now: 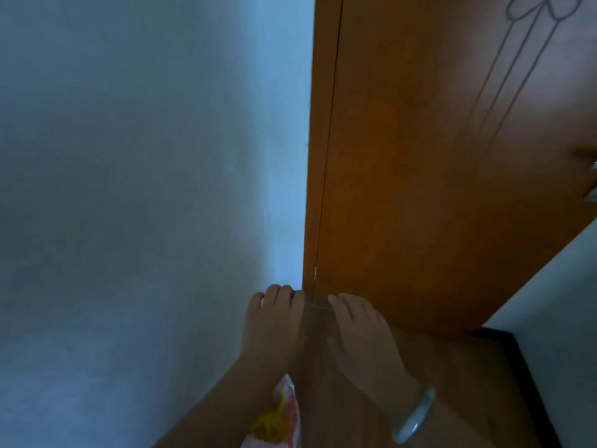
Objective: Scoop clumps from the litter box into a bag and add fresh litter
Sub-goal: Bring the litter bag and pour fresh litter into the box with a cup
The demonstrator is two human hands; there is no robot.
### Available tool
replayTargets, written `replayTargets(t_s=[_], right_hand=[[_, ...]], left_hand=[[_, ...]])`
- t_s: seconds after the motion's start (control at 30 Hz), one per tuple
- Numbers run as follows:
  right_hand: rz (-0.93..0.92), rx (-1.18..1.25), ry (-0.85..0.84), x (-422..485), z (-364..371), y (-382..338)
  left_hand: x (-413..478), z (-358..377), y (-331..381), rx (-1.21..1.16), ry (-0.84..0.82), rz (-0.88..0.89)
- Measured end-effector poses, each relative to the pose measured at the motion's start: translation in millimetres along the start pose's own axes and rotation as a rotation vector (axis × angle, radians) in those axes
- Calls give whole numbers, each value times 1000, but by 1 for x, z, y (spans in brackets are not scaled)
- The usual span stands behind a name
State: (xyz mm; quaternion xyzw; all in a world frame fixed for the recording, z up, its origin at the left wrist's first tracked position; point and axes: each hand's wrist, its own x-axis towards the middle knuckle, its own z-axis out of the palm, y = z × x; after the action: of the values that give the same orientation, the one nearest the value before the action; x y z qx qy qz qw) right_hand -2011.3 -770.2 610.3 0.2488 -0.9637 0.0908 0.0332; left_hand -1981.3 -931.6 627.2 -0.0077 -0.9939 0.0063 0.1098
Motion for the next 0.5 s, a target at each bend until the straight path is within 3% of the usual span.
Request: replayTargets(t_s=[0.2, 0.5], right_hand=[[122, -38, 86, -15, -33, 3], [378, -52, 143, -68, -61, -8]], left_hand=[[10, -29, 15, -27, -25, 98], [1, -54, 42, -45, 80, 337]])
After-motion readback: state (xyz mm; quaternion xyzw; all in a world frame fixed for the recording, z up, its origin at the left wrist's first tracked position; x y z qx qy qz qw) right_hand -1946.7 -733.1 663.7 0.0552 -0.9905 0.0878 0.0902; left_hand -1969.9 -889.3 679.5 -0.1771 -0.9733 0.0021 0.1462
